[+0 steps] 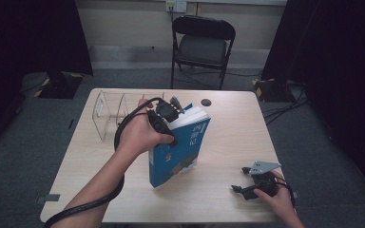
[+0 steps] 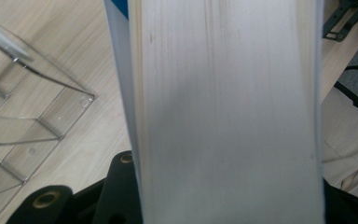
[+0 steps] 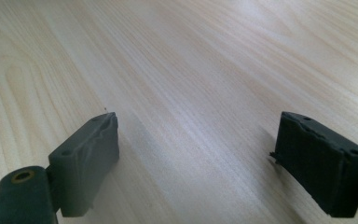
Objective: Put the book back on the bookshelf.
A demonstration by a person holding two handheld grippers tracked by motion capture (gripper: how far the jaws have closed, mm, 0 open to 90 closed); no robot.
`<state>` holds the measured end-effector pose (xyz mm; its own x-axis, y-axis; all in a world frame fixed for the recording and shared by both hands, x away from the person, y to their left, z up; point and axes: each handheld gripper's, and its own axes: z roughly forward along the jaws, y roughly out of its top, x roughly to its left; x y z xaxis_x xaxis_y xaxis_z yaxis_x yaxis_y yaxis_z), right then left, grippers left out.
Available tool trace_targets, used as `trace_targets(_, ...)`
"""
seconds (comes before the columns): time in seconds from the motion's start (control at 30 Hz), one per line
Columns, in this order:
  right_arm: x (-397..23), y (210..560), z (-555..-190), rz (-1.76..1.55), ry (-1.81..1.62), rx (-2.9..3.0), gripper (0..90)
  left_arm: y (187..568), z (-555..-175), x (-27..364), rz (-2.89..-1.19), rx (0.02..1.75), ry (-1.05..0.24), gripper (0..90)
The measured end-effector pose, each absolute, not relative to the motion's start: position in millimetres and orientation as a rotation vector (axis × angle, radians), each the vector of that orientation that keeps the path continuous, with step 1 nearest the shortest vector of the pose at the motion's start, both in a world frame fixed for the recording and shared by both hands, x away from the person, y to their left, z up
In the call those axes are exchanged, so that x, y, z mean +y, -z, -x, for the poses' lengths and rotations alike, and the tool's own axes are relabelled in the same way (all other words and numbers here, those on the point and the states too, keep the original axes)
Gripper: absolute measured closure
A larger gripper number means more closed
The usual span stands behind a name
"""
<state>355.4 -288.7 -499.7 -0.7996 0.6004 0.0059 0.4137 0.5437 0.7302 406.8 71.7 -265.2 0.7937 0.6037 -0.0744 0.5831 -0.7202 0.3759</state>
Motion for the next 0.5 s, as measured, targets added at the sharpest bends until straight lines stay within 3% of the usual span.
trace_targets(0.5,-289,500,-355,-0.850,-1.103,2.534,12.9,264,-412,102,-2.563,1.007,-0.103,61.7)
